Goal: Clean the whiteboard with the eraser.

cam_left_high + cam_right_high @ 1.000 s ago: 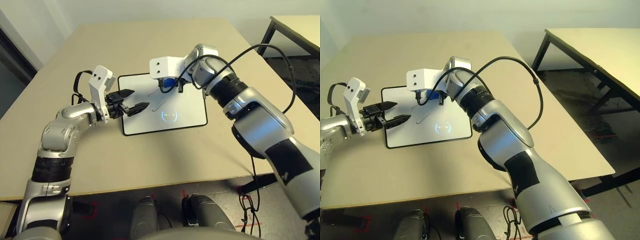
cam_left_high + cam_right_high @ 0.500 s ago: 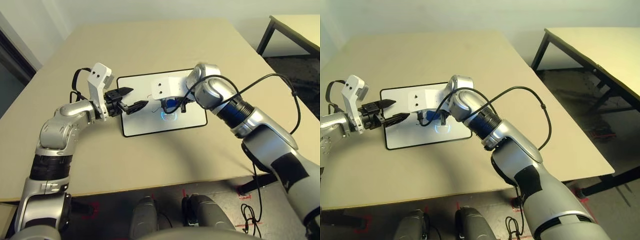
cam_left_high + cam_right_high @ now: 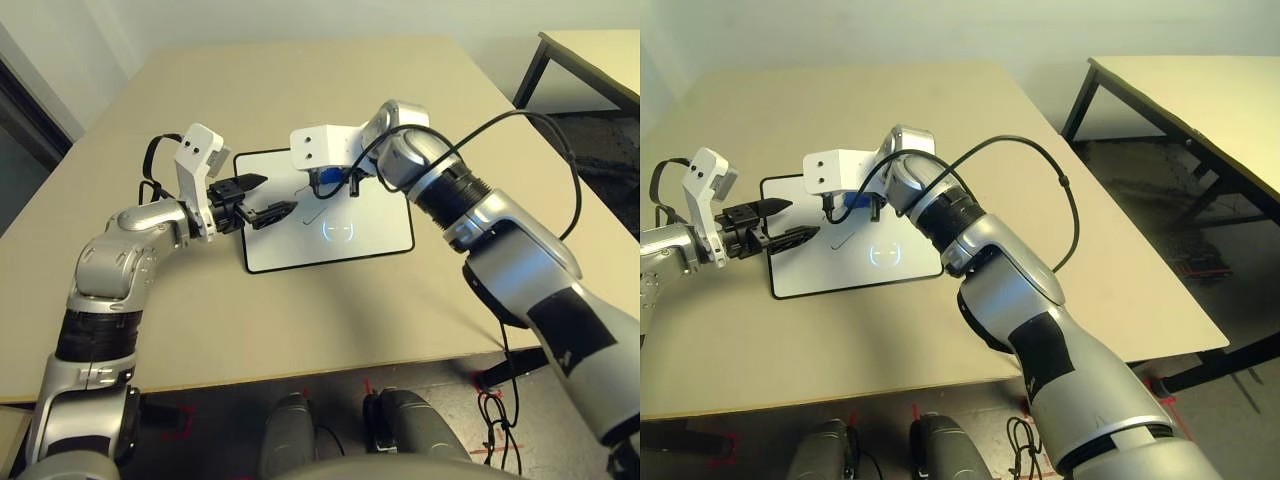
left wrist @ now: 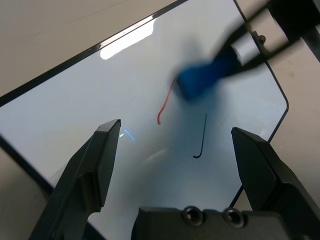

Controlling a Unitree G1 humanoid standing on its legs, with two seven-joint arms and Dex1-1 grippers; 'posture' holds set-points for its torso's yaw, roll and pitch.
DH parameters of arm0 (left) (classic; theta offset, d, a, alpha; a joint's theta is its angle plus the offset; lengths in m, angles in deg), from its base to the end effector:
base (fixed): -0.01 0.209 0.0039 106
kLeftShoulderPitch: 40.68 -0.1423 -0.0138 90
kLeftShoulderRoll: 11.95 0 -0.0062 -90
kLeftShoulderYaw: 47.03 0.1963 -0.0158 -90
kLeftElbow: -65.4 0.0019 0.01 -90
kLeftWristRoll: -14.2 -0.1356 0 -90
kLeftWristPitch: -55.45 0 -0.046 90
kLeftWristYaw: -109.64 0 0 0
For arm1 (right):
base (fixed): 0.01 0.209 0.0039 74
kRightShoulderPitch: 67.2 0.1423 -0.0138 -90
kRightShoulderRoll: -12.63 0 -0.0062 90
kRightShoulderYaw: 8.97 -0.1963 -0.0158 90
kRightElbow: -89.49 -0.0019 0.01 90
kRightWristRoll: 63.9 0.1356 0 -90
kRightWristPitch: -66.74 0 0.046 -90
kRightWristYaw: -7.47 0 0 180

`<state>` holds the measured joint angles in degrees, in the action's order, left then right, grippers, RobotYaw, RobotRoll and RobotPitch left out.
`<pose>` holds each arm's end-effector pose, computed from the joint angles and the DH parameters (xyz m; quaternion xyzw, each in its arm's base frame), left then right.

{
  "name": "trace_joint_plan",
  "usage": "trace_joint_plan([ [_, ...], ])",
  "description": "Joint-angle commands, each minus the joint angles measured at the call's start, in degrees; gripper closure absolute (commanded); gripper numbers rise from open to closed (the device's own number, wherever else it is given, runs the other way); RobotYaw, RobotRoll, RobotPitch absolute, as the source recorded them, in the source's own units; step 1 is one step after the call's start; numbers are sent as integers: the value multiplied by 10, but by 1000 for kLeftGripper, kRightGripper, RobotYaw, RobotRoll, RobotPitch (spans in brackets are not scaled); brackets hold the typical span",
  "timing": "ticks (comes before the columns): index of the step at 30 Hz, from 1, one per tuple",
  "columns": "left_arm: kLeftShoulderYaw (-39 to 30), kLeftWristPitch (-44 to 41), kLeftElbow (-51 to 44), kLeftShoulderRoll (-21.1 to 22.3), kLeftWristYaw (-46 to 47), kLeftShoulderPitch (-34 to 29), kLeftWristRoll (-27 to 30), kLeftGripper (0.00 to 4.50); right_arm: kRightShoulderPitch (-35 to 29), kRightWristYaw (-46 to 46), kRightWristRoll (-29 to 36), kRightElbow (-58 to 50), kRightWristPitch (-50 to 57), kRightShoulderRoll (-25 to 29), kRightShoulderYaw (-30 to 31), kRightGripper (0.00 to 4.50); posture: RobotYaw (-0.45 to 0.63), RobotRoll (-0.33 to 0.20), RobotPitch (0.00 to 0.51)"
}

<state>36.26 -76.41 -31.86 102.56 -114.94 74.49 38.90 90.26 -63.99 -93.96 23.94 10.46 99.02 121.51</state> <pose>0.2601 0.2644 0.1803 0.0938 0.1031 -0.3458 0.9279 0.3363 -0.0339 0.2237 -0.5719 0.2132 0.5005 0.6140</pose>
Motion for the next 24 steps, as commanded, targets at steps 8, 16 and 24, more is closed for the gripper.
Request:
trace_joint_plan([
  [8, -5, -9, -5, 12, 0, -9, 4, 0, 27, 26, 1, 23, 29, -27, 3, 3934, 63, 0, 77],
  [16, -3, -33, -12, 49, -24, -30, 12, 0, 103, 114, 24, 210, -40, -89, -42, 3934, 69, 0, 80],
  [24, -22, -56, -49, 77, -28, -56, 27, 0, 1, 20, 8, 7, 25, -38, 11, 3934, 75, 0, 88],
])
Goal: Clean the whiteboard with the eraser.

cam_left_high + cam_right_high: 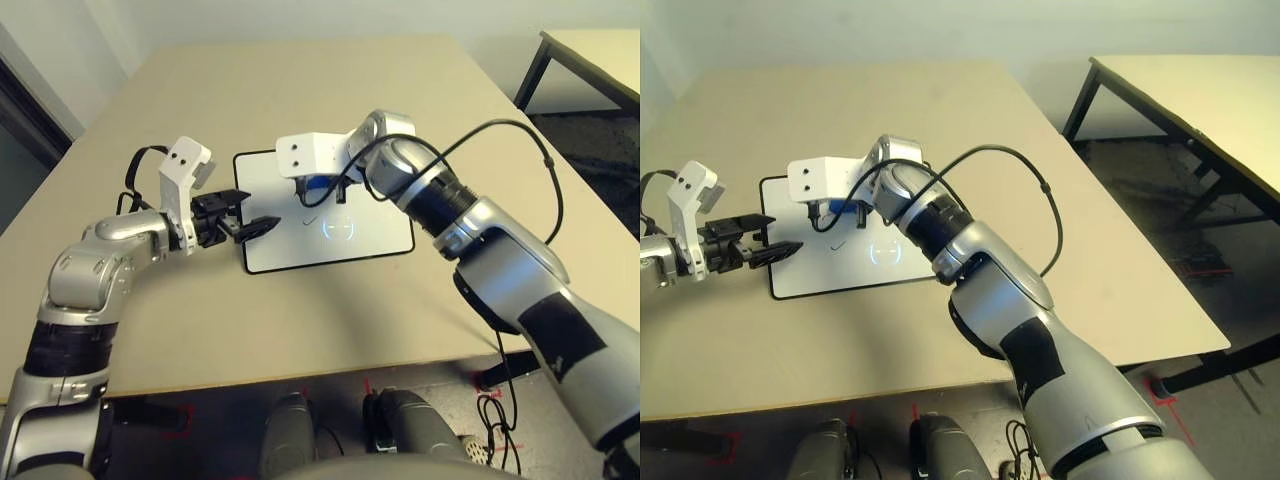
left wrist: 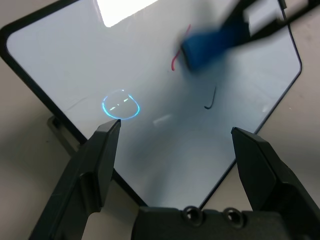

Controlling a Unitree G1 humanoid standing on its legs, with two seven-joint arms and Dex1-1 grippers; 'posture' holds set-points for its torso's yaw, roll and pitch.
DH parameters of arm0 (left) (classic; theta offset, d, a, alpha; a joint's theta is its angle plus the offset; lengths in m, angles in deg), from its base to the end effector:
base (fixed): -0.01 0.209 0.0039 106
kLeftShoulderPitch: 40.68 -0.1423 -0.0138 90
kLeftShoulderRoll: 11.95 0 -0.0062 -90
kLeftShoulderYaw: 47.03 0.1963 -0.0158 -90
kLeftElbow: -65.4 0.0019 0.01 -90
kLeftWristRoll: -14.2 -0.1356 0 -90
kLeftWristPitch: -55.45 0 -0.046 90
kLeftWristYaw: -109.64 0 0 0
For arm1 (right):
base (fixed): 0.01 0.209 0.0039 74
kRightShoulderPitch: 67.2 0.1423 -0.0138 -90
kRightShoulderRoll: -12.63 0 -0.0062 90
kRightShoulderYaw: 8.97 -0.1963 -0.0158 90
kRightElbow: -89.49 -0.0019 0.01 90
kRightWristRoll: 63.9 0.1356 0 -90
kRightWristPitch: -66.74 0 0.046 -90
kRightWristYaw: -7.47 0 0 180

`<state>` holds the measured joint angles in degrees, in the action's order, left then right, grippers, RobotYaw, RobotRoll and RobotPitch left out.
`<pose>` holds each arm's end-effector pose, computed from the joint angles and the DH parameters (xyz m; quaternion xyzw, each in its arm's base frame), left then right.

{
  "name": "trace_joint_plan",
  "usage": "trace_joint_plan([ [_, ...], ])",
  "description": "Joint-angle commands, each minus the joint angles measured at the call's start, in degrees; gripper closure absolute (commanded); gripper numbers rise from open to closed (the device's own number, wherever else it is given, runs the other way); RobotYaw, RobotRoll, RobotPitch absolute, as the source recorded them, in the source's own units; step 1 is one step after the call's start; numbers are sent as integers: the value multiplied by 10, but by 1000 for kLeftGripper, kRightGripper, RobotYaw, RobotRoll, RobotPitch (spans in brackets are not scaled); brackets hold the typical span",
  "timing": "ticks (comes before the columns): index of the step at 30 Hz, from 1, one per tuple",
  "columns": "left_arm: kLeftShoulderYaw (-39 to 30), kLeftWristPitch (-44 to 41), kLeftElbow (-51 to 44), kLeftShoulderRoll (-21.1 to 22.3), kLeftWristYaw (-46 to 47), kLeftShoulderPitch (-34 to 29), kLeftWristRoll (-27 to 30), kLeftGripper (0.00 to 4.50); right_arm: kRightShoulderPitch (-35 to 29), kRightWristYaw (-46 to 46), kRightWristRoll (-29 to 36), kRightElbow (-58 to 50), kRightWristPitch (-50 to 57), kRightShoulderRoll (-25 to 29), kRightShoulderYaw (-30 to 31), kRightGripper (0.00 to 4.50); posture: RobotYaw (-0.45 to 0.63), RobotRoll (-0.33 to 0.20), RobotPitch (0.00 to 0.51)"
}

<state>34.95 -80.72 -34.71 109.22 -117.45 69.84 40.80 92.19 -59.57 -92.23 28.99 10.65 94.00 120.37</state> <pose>0.2427 0.2836 0.1835 0.1099 0.1632 -0.3399 0.9197 0.3371 -0.0148 0.2226 -0.5526 0.1955 0.5048 0.6338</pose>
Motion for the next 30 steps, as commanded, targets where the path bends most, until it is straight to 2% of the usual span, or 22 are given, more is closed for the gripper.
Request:
trace_joint_plan([
  [1, -10, -15, -26, 14, -3, -10, 10, 0, -23, -28, -10, -54, 28, 17, 24, 3934, 75, 0, 88],
  [3, -11, -19, -33, 18, -2, -9, 15, 0, -21, -23, -11, -48, 28, 19, 23, 3934, 76, 0, 90],
  [10, -12, -26, -42, 22, 2, -3, 25, 0, 63, 67, 4, 126, -33, -15, -21, 3934, 77, 0, 89],
  [13, -11, -24, -41, 22, 4, -3, 26, 0, 81, 82, 6, 167, -53, -22, -27, 3934, 77, 0, 89],
  [16, -11, -23, -41, 22, 5, -4, 27, 0, 68, 64, 1, 148, -53, -17, -19, 3934, 77, 0, 88],
  [24, -10, -19, -33, 24, 3, 0, 26, 0, -43, -73, -17, -151, 41, 70, 37, 3934, 68, 0, 87],
  [26, -8, -17, -28, 24, 3, 4, 25, 0, -43, -77, -18, -166, 54, 75, 37, 3934, 68, 0, 87],
  [30, -2, -12, -20, 21, 1, 12, 21, 0, 13, -19, -11, -62, 33, 45, 8, 3934, 57, 0, 80],
])
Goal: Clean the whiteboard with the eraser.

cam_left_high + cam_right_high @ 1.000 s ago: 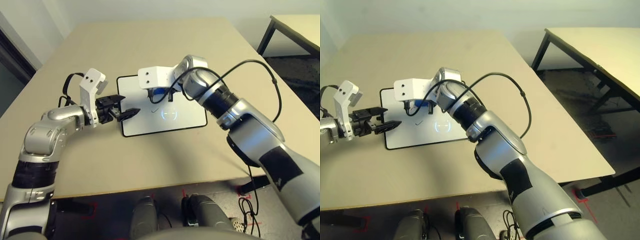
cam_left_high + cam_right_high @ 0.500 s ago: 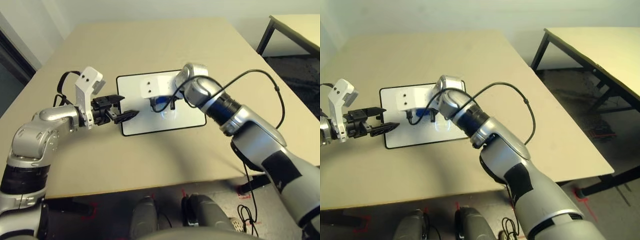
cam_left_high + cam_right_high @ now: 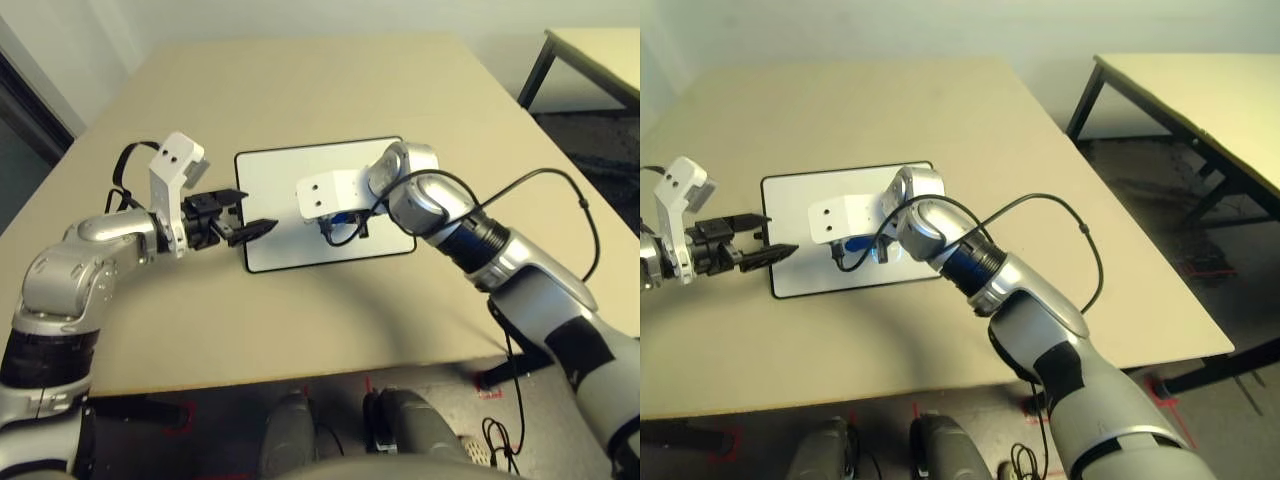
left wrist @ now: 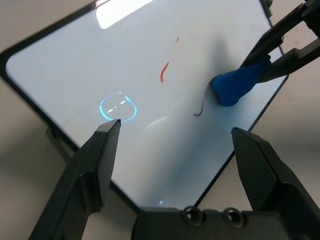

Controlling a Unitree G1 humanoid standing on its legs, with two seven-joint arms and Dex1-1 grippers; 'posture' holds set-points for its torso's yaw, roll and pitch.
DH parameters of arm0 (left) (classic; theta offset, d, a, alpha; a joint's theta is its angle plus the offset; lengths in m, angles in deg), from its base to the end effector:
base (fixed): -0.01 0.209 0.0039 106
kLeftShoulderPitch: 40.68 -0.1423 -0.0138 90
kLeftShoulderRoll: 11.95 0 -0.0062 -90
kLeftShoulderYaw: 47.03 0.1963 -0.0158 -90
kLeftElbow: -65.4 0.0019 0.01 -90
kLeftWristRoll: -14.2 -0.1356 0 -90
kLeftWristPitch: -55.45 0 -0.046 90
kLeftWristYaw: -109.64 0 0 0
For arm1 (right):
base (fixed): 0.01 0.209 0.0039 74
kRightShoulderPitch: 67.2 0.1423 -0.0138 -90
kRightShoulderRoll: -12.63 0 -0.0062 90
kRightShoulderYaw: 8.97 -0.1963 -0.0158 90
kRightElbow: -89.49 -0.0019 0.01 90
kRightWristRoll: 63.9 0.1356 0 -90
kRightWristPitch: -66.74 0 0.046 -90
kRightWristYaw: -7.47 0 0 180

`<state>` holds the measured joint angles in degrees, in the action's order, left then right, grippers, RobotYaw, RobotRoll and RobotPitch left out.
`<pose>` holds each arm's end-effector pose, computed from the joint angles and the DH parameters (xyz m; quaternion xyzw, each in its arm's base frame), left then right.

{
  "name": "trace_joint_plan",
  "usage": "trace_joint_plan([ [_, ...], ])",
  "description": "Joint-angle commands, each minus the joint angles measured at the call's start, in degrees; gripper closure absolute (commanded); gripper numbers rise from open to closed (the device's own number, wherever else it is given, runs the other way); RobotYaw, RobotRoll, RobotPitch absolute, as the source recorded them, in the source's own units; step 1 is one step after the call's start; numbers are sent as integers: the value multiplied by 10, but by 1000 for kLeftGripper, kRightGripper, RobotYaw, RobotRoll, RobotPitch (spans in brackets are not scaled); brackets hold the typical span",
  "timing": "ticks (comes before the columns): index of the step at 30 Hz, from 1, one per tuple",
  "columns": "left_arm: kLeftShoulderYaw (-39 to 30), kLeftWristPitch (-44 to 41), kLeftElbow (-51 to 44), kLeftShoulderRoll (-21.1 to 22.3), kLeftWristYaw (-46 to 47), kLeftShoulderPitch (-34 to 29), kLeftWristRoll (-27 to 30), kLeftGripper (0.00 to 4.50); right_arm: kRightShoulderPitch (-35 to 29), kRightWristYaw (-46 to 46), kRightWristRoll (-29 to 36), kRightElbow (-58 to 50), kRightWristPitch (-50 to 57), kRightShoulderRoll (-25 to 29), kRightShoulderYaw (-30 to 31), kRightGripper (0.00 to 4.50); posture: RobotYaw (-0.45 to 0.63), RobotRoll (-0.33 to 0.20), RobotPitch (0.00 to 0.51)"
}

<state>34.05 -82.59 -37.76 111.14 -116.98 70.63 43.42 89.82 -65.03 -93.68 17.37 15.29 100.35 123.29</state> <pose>0.2391 0.2812 0.1976 0.1197 0.1492 -0.3489 0.9175 0.3256 -0.0316 0.2293 -0.5748 0.2063 0.4984 0.6153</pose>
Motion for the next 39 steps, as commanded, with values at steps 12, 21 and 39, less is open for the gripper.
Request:
trace_joint_plan([
  [12, 16, 18, 23, -2, -4, 13, -7, 0, 29, 42, 7, 75, -29, -28, -18, 3934, 55, 0, 68],
  [21, 20, 20, 26, -3, -4, 15, -7, 0, -2, 9, -1, -8, 7, 3, 0, 3934, 51, 0, 69],
  [39, 2, -2, 10, 28, -12, -14, 2, 0, -17, 27, 11, -2, 3, -44, 12, 3934, 81, 0, 83],
])
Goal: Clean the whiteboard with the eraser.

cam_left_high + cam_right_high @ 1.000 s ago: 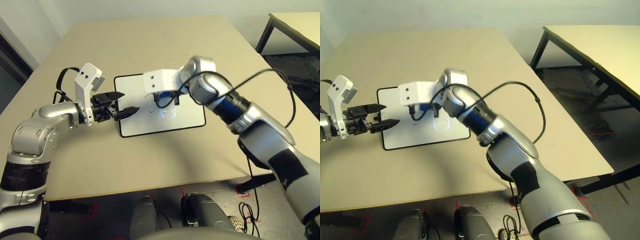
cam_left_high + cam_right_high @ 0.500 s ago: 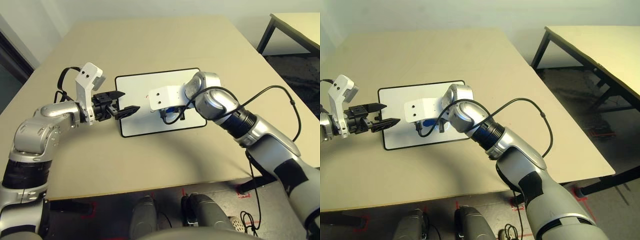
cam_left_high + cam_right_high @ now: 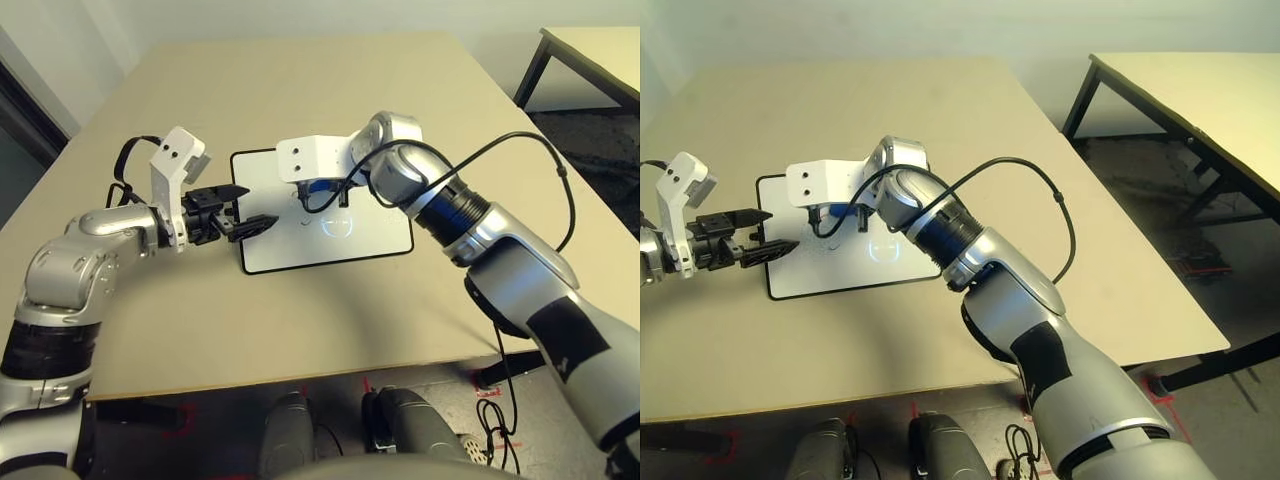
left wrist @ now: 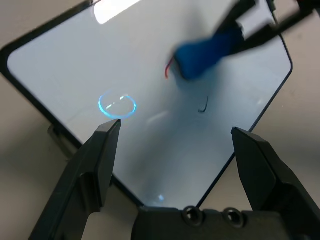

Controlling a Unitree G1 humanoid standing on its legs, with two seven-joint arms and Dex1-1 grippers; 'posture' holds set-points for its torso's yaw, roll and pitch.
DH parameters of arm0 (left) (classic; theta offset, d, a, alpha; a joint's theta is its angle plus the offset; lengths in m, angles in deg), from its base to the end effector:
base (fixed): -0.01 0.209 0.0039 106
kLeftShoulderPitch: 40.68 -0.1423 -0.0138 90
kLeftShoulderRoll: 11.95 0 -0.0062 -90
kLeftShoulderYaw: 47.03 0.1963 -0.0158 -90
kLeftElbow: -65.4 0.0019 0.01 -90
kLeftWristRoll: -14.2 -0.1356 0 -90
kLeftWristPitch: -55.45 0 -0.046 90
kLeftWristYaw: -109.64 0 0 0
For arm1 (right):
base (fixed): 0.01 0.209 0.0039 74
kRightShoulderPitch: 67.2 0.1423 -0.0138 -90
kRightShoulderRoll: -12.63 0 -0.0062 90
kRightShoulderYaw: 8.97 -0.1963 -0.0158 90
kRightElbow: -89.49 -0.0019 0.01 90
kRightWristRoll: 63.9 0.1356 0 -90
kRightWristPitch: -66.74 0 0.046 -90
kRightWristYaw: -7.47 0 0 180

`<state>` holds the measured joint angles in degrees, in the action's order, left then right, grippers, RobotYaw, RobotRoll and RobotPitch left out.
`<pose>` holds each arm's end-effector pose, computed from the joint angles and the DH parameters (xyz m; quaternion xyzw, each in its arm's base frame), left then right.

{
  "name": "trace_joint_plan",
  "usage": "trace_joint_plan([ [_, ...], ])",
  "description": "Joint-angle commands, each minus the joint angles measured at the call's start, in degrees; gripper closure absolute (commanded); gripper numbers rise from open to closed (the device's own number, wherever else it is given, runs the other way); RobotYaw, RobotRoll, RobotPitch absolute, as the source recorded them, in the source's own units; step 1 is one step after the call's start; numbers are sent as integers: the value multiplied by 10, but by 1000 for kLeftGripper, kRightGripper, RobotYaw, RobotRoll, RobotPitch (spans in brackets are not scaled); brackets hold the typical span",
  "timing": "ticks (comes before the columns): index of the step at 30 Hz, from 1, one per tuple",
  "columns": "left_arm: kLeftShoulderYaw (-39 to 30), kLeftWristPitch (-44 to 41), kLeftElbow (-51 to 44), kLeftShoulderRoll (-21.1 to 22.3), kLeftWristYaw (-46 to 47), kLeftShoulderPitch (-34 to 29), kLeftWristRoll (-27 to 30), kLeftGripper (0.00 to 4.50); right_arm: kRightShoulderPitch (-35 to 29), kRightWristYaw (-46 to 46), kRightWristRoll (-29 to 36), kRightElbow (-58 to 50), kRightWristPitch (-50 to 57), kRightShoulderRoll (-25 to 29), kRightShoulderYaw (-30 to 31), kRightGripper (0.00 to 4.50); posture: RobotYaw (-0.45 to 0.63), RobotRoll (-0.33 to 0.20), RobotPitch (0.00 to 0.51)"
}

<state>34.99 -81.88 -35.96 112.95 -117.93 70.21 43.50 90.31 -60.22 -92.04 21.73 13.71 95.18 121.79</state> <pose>0.2394 0.2871 0.1961 0.1231 0.1672 -0.3473 0.9145 0.3256 -0.0130 0.2236 -0.5553 0.1783 0.5116 0.6310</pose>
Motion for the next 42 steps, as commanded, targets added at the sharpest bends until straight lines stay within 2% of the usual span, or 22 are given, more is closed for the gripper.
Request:
trace_joint_plan([
  [1, -9, -10, -8, 11, -3, -10, 2, 0, -25, -23, -7, -51, 22, 9, 30, 3934, 83, 0, 85],
  [5, -13, -12, -7, 18, -3, -12, 3, 0, -6, -7, -4, -18, 14, -2, 24, 3934, 85, 0, 87],
  [11, -17, -11, -5, 21, -2, -15, 3, 0, 101, 105, 17, 190, -69, -73, -34, 3934, 88, 0, 86],
  [13, -19, -12, -8, 19, 0, -17, 4, 0, 109, 112, 20, 210, -82, -81, -38, 3934, 94, 0, 87],
  [16, -24, -13, -11, 19, 2, -22, 5, 0, 80, 76, 14, 162, -74, -66, -21, 3934, 94, 0, 88],
  [20, -26, -15, -15, 18, 4, -25, 6, 0, -6, -4, -4, -3, -28, 0, 22, 3934, 94, 0, 90],
  [22, -26, -16, -15, 17, 5, -25, 6, 0, -27, -17, -9, -44, -14, 19, 31, 3934, 94, 0, 90],
  [25, -23, -16, -13, 16, 5, -22, 5, 0, -25, -12, -13, -38, -11, 25, 29, 3934, 85, 0, 89],
  [32, -12, -12, -4, 13, 1, -8, 2, 0, 85, 95, 12, 152, -62, -43, -38, 3934, 75, 0, 86],
  [35, -11, -11, -3, 12, 0, -7, 1, 0, 106, 104, 19, 187, -76, -60, -47, 3934, 73, 0, 85],
  [38, -12, -11, -3, 11, 0, -8, 1, 0, 77, 69, 14, 137, -65, -47, -27, 3935, 74, 0, 85],
  [42, -14, -13, -6, 9, 1, -11, 2, 0, -3, -10, -3, -24, -15, 11, 17, 3935, 75, 0, 87],
])
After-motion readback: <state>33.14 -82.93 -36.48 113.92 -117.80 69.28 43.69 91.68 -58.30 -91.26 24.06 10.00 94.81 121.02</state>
